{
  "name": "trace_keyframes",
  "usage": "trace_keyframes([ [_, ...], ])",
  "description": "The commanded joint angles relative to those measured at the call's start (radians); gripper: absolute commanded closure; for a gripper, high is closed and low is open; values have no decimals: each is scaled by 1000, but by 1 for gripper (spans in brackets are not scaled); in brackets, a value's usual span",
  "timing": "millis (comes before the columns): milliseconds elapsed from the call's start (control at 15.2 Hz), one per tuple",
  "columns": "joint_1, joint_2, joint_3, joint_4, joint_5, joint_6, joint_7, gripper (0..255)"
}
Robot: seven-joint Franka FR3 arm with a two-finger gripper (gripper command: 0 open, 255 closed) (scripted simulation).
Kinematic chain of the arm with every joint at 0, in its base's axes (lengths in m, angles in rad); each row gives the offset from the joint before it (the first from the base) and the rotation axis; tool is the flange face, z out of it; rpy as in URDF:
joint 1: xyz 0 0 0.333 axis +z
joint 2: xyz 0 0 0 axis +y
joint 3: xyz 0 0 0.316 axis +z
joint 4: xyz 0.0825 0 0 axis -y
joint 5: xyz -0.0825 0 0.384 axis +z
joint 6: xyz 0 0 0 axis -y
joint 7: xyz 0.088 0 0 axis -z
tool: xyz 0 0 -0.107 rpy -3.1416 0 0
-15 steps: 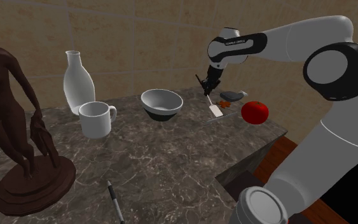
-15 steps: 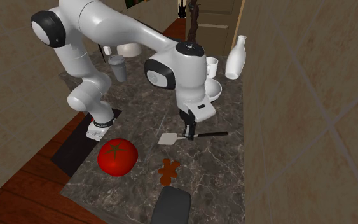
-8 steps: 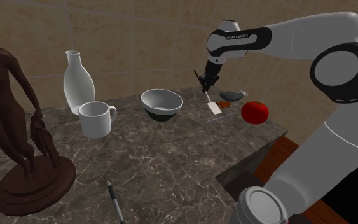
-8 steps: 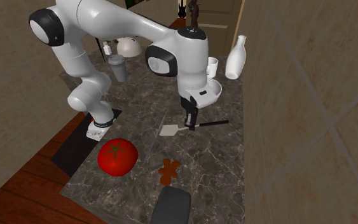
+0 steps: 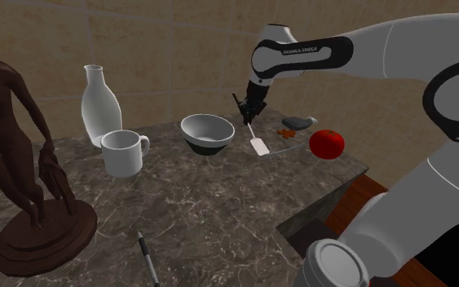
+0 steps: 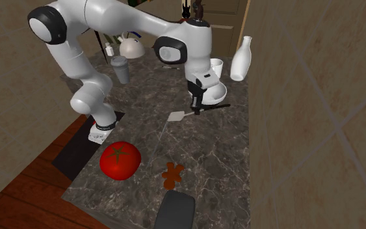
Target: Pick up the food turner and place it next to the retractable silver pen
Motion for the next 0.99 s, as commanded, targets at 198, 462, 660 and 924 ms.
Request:
trace_keyframes([
  [198, 52, -24, 72, -20, 1, -6, 125, 255],
  [462, 93, -24, 130, -18, 4, -8, 223, 255],
  [660, 125, -12, 173, -5, 6, -10, 297, 255],
  [924, 167, 16, 230, 28, 6, -16, 395, 255],
])
